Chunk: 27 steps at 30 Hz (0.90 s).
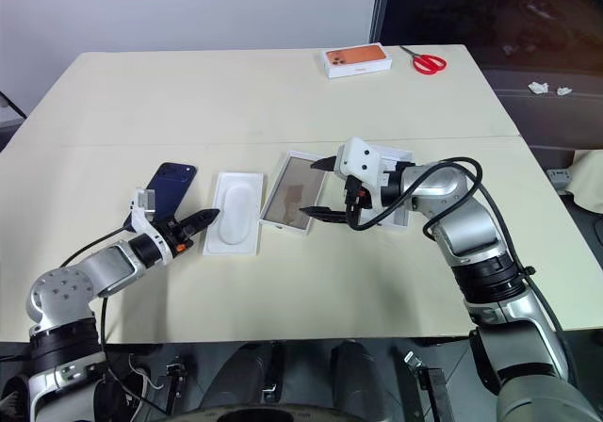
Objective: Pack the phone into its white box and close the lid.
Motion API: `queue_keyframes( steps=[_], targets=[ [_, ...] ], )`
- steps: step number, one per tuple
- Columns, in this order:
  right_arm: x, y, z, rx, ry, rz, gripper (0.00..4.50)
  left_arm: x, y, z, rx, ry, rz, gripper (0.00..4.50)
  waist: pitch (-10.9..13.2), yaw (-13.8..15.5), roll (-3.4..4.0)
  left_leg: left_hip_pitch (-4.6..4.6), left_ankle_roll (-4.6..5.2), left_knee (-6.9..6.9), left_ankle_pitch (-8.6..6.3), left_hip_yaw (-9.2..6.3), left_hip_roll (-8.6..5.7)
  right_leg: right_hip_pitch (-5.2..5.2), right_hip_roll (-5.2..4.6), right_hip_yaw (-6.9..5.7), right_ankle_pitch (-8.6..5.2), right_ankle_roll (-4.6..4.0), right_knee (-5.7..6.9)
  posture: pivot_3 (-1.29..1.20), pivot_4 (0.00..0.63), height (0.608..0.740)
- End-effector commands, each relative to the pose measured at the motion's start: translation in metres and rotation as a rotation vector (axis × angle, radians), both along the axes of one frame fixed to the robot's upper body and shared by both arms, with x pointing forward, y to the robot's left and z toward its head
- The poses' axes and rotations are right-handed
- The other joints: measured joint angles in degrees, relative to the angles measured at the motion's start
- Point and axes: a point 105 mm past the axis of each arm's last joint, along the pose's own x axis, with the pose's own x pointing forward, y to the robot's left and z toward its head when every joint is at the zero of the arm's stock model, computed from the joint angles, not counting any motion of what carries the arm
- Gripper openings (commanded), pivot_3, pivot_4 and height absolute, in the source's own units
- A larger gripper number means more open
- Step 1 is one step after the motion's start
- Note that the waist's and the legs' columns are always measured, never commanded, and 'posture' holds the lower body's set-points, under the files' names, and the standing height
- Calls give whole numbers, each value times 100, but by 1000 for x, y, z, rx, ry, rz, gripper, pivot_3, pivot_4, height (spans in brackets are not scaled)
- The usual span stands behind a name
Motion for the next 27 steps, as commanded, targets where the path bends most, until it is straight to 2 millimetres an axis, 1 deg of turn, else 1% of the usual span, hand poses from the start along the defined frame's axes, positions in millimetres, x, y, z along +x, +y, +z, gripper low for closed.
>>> queue_keyframes(
  steps=[1, 5, 25, 26, 27],
  targets=[
    [-3, 0, 15, 9, -63, 8, 4500, -2, 6, 0, -21, 2, 23, 55, 0, -1, 0, 0, 0, -1, 0, 0, 0, -1, 0, 0, 0, 0, 0, 0, 150, 740],
    [-2, 0, 15, 9, -66, 6, 4500, -2, 8, 1, -44, -2, 36, 55, 0, 0, 0, 0, -1, -1, 1, 0, 0, -2, 1, 0, 0, 0, 1, 0, 150, 740],
    [-2, 0, 14, 9, -66, 6, 4500, -3, 7, 3, -51, -4, 36, 55, 0, 0, 0, -1, -1, -2, 1, 0, 0, -2, 1, 1, 0, 0, 1, 0, 150, 740],
    [-1, 18, 0, 17, -19, 23, 4500, -4, 16, 22, -123, -66, 57, 55, 0, -8, -1, -1, -1, -2, 1, 0, 0, -2, 1, 1, 0, 0, 1, 0, 150, 740],
    [-1, 32, -9, 19, 14, 38, 4500, -7, 23, 37, -176, -116, 71, 55, -2, -48, -12, -1, -1, -3, 1, 0, 1, -3, 1, 1, 0, 0, 1, 0, 150, 740]
  ],
)
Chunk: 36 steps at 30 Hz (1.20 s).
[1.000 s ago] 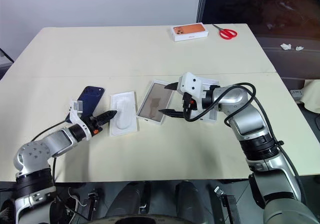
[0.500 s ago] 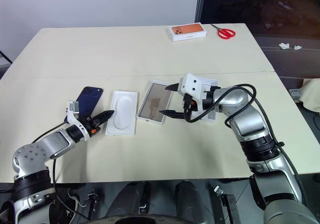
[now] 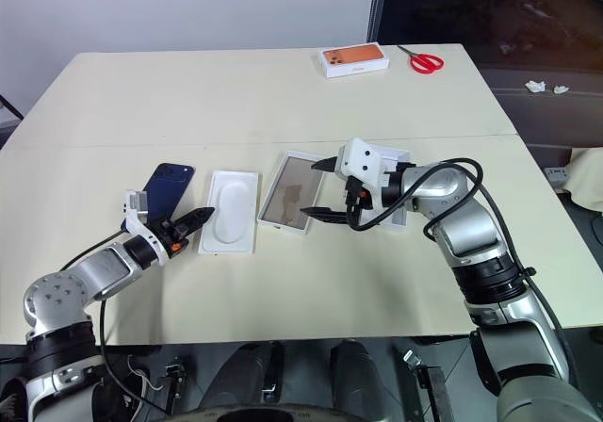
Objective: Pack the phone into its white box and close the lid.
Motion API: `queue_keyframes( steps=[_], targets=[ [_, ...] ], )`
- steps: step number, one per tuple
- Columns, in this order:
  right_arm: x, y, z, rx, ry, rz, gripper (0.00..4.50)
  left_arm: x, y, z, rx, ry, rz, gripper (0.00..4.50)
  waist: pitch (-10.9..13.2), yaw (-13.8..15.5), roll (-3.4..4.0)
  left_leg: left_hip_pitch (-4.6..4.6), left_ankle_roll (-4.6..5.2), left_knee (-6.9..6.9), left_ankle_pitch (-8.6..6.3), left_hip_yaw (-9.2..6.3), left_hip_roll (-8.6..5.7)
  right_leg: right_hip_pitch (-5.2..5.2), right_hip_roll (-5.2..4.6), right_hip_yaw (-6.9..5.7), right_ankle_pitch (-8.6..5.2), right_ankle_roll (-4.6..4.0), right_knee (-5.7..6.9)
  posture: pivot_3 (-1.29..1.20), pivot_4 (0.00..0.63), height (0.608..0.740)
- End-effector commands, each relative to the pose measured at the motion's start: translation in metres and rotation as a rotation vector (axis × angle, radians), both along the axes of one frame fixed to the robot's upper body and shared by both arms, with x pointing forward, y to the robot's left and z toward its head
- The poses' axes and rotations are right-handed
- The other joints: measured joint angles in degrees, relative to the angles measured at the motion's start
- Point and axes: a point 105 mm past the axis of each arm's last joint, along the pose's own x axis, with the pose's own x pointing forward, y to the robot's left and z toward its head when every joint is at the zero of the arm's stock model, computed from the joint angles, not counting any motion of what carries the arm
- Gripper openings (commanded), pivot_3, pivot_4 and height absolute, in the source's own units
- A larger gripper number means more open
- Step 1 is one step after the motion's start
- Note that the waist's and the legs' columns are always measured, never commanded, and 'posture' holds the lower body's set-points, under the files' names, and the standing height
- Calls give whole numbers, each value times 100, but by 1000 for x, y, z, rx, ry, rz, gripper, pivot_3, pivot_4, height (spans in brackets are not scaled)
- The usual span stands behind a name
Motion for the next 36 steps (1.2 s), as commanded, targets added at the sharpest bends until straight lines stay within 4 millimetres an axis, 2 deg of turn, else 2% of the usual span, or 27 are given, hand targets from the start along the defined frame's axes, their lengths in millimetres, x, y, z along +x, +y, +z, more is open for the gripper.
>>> queue_keyframes(
  steps=[1, 3, 10, 21, 27, 36],
  targets=[
    [-3, 37, -16, 7, 33, 53, 4500, -7, 24, 43, -141, -142, 60, 55, -3, -64, -21, 0, -1, -2, 0, 2, 7, -4, 5, 3, 0, 0, 0, 0, 150, 740],
    [-3, 39, -20, -4, 37, 55, 4500, -11, 24, 50, -164, -157, 47, 55, -1, -37, -18, -2, -9, -5, 5, 1, 22, -13, 16, 2, 0, 0, 4, 0, 150, 740],
    [-2, 36, -19, -6, 27, 40, 4500, -11, 26, 55, -158, -140, 55, 55, 0, 94, -20, -7, -8, 6, 4, -2, -4, -8, -4, 1, 0, -1, 8, 0, 150, 740],
    [-1, 33, -26, -36, 57, 13, 4500, -13, 22, 56, -137, -131, 41, 55, 0, 11, -20, -7, -9, -2, 5, -3, -2, -13, -1, 1, -1, -1, 8, 0, 150, 740],
    [1, 43, -35, -96, 111, -39, 4500, -13, 23, 57, -124, -128, 42, 55, 0, 6, -20, -7, -9, -3, 5, -3, -1, -14, 0, 1, -1, -1, 8, 0, 150, 740],
    [-10, 52, -44, -190, 185, -23, 4500, -11, 29, 60, -99, -135, 51, 55, 0, 9, -20, -7, -9, -4, 5, -3, -1, -16, 0, 2, -1, -2, 8, 0, 150, 740]
  ],
)
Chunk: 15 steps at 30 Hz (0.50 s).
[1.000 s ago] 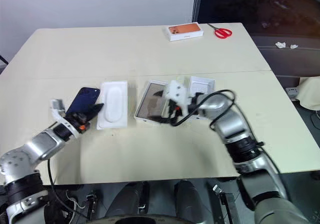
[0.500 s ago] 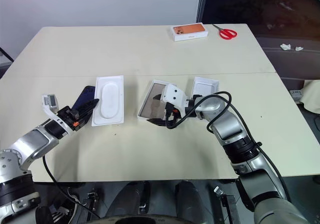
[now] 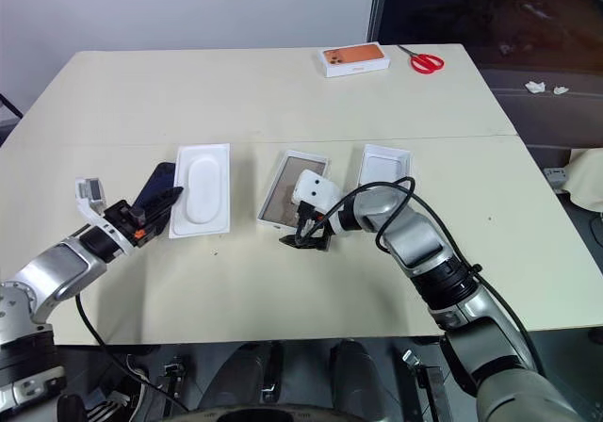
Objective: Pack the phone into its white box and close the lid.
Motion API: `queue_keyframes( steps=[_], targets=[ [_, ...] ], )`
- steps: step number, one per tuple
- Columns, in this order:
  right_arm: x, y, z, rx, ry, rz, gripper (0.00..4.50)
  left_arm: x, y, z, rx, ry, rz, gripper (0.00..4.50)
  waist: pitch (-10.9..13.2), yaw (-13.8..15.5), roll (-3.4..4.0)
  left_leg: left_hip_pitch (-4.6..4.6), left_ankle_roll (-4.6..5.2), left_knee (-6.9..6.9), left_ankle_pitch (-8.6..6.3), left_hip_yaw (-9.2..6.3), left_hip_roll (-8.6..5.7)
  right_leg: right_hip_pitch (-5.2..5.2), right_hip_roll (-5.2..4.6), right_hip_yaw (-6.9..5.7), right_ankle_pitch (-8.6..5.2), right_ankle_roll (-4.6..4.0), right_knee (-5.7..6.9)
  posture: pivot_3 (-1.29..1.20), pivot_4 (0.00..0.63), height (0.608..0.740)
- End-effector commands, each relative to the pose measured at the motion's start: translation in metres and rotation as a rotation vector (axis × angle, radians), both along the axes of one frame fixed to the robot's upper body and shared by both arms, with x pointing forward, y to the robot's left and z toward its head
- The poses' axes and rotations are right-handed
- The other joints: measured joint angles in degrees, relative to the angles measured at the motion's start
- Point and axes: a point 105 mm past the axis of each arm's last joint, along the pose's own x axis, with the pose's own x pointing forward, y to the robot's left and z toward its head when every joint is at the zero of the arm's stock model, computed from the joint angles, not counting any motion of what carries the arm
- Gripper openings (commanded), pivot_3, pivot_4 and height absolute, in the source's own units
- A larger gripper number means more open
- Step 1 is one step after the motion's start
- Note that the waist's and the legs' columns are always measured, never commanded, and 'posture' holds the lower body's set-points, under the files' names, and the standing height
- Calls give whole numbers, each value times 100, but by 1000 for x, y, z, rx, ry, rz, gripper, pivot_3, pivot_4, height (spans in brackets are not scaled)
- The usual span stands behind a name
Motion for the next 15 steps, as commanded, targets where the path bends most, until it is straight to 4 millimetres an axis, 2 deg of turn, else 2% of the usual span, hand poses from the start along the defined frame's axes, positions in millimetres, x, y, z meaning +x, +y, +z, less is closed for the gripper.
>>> queue_keyframes(
  steps=[1, 3, 5, 6, 11, 12, 15],
  targets=[
    [-6, 11, 14, 16, -48, 48, 4500, -1, 1, 13, 3, -51, -9, 55, 0, 3, 0, 0, 0, -1, 0, 0, 0, 0, 0, 0, 0, 0, 0, 0, 150, 740],
    [-7, 14, 12, 22, -40, 49, 3946, -1, 2, 13, 4, -53, -7, 0, 0, 0, 0, 0, 0, -1, 0, 0, 0, 1, 0, 0, 0, 0, -2, 0, 150, 740],
    [-6, 13, 1, -7, -39, 38, 3164, -1, 2, 13, 6, -53, -7, 0, 0, 0, 0, 0, 0, -1, 0, 0, 0, 1, 0, 0, 0, 0, -2, 0, 150, 740],
    [-6, 12, -2, -18, -41, 33, 2577, -1, 2, 13, 7, -53, -7, 0, 0, 0, 0, 0, 0, -1, 0, 0, 0, 0, 0, -1, 0, 0, -2, 0, 150, 740],
    [1, 5, -21, -93, -71, 4, 287, -1, 1, 13, 7, -54, -14, 0, 0, 0, 0, 0, 0, -1, 0, 0, 0, 0, 0, 0, 0, 0, -2, 0, 150, 740],
    [2, 5, -21, -100, -81, 5, 102, -2, 0, 13, 8, -54, -16, 0, -1, -1, -1, 0, 0, -1, 0, 0, 0, 1, 0, 0, 0, 0, -2, 0, 150, 740],
    [3, 3, -20, -112, -101, 17, 102, -2, -1, 13, 12, -55, -20, 0, -1, 2, -2, 0, 0, 0, 0, 0, 0, 2, 0, -1, 0, 0, -2, 0, 150, 740]
  ],
)
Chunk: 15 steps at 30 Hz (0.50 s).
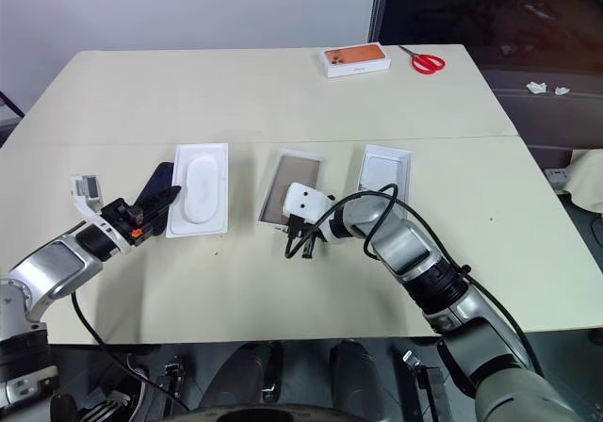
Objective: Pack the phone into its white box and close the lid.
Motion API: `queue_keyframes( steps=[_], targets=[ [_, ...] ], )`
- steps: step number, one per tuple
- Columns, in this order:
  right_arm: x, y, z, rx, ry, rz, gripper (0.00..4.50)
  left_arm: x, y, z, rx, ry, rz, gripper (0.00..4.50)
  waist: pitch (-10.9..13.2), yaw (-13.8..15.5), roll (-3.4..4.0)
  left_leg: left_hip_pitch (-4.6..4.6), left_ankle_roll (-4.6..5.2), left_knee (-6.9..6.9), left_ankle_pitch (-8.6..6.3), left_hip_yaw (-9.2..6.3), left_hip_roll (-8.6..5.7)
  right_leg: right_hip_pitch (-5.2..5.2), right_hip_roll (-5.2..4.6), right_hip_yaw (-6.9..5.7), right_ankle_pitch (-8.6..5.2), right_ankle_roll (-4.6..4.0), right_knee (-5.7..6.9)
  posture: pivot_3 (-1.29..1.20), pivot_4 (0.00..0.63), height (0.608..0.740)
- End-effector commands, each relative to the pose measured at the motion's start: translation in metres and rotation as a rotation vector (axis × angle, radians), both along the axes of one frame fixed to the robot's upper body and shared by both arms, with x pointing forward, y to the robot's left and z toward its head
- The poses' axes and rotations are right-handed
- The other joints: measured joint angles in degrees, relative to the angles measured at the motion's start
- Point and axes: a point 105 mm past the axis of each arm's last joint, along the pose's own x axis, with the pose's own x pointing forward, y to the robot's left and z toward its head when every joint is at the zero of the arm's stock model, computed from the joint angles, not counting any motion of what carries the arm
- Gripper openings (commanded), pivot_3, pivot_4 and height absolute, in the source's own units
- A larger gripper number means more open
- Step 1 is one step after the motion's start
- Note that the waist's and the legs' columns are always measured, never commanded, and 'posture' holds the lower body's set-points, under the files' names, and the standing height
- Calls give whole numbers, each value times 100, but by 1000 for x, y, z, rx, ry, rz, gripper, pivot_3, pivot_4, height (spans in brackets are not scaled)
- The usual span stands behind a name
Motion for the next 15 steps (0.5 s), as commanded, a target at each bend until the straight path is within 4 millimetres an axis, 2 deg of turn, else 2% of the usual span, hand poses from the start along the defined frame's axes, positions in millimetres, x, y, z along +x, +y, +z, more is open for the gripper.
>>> queue_keyframes(
  steps=[1, 5, 9, 13, 15],
  targets=[
    [-1, -3, 2, -11, -20, 21, 102, -3, -2, 13, -3, -53, -19, 0, 0, 5, 0, 0, 0, 0, 0, -1, 0, 0, 0, 0, 0, 0, 0, 0, 150, 740],
    [-18, -8, 19, 52, -4, 147, 102, -7, -12, 22, 2, -84, -75, 0, 2, 27, -1, 0, 1, 1, 0, -1, 0, 3, 0, -1, 0, 0, -2, 0, 150, 740],
    [-39, -23, 14, 16, 45, 266, 102, -5, -23, 29, 3, -109, -103, 0, 2, 10, -1, -2, 6, -1, -4, -2, 0, 9, -3, -2, 0, 0, -14, 0, 150, 740],
    [-44, -16, 14, 73, 88, 281, 102, -4, -30, 32, -30, -101, -118, 0, 2, -37, -1, 0, 6, -4, -4, -2, 6, 8, 3, -1, 0, 0, -14, 0, 150, 740],
    [-45, -12, 13, 91, 109, 284, 624, -4, -33, 29, -18, -91, -116, 0, 2, -25, -1, 1, 5, -7, -3, -2, 9, 4, 5, -1, 0, 0, -13, 0, 150, 740]
  ],
)
